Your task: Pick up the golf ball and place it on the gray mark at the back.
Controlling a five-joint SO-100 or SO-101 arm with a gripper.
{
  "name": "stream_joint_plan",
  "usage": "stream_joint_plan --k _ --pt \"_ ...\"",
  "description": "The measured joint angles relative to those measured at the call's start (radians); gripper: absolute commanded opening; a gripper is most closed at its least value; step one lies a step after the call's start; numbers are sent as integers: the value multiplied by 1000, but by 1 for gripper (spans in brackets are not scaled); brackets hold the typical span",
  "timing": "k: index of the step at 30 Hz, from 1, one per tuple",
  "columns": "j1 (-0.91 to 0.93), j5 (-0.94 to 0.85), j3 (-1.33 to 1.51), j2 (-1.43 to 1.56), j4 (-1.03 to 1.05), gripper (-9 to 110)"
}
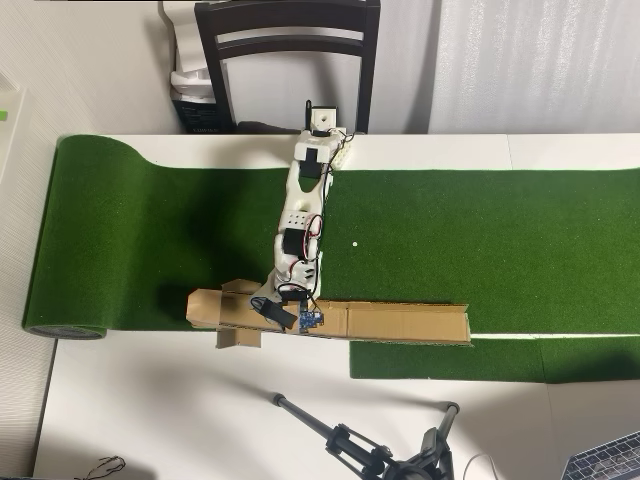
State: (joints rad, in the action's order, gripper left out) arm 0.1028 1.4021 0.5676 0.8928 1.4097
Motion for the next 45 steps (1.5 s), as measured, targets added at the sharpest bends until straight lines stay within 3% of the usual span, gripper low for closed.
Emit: stream_joint_plan --k 14,23,45 --pt "-179 0 -592 3 156 53" --pt "-316 75 -629 18 219 53" --pt "-54 -133 -637 451 249 53"
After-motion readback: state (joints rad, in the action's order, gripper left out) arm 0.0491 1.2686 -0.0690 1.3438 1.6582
